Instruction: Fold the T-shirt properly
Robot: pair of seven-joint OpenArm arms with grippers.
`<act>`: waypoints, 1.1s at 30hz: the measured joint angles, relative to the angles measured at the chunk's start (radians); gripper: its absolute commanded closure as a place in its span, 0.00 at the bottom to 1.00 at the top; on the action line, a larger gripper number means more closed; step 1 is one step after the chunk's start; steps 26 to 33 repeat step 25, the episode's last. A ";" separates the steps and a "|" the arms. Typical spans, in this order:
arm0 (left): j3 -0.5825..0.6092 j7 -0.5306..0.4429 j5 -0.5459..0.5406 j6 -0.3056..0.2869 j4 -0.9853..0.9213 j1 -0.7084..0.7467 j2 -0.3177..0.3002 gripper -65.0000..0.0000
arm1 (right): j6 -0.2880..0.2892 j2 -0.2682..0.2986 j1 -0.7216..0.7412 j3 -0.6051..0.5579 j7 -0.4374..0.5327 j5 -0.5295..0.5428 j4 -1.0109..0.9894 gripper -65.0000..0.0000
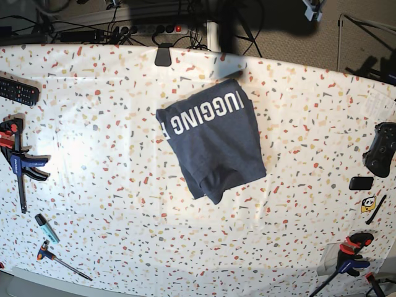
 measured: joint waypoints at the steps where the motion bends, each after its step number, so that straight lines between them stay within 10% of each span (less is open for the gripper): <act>1: 0.040 -0.019 -0.004 0.002 -0.012 -0.013 0.003 1.00 | 0.000 0.003 0.028 0.000 0.024 -0.019 -0.041 1.00; 9: 0.215 -0.110 -0.052 0.274 -0.130 -0.087 0.091 1.00 | -0.007 0.016 0.204 0.000 0.077 -0.066 -0.222 1.00; 19: 0.221 -0.098 -0.024 0.437 -0.177 -0.116 0.143 1.00 | -0.003 0.020 0.246 0.000 0.082 -0.090 -0.260 1.00; 33: 0.222 -0.092 -0.024 0.447 -0.178 -0.115 0.136 1.00 | -0.003 0.024 0.244 0.000 0.077 -0.097 -0.260 1.00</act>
